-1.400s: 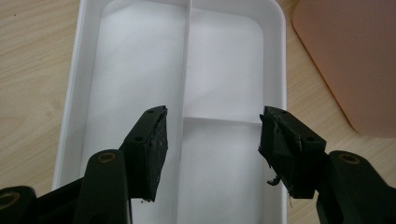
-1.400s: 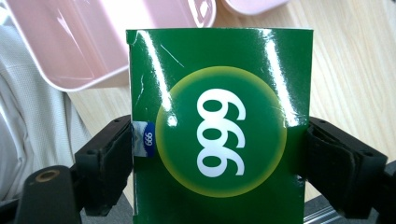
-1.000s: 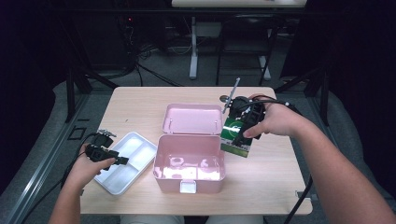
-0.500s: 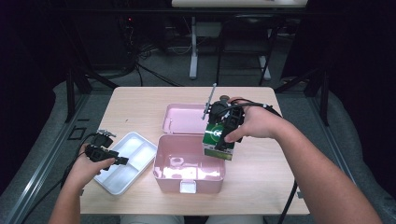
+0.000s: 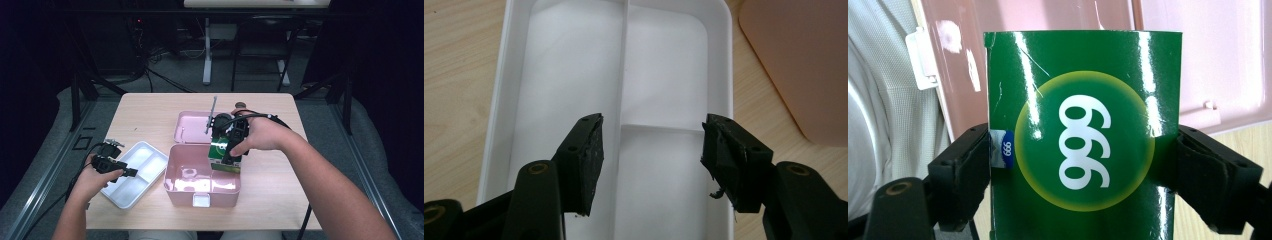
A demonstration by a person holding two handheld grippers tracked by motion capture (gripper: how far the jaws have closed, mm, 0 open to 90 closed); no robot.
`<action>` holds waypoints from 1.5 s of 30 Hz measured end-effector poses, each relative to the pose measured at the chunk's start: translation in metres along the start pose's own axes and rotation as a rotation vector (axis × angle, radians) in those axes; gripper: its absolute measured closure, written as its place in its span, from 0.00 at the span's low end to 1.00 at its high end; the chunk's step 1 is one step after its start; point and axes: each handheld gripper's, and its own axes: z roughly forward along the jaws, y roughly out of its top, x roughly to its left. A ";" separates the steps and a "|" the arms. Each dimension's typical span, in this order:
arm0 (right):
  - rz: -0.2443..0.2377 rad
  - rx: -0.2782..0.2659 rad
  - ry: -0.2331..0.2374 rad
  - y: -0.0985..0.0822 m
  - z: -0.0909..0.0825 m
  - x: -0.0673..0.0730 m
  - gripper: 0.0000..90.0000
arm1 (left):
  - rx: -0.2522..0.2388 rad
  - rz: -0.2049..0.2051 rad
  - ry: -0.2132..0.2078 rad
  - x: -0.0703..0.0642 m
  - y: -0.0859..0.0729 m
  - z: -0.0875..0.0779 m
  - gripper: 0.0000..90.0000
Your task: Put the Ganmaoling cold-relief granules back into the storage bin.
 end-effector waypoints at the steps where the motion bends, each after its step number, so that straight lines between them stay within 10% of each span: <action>1: -0.008 0.000 -0.001 0.001 0.001 0.001 0.17 | -0.001 -0.003 -0.001 0.000 0.000 0.000 0.46; 45: -0.088 0.007 0.068 -0.006 0.077 0.006 0.17 | 0.004 0.001 -0.004 -0.001 0.001 0.002 0.46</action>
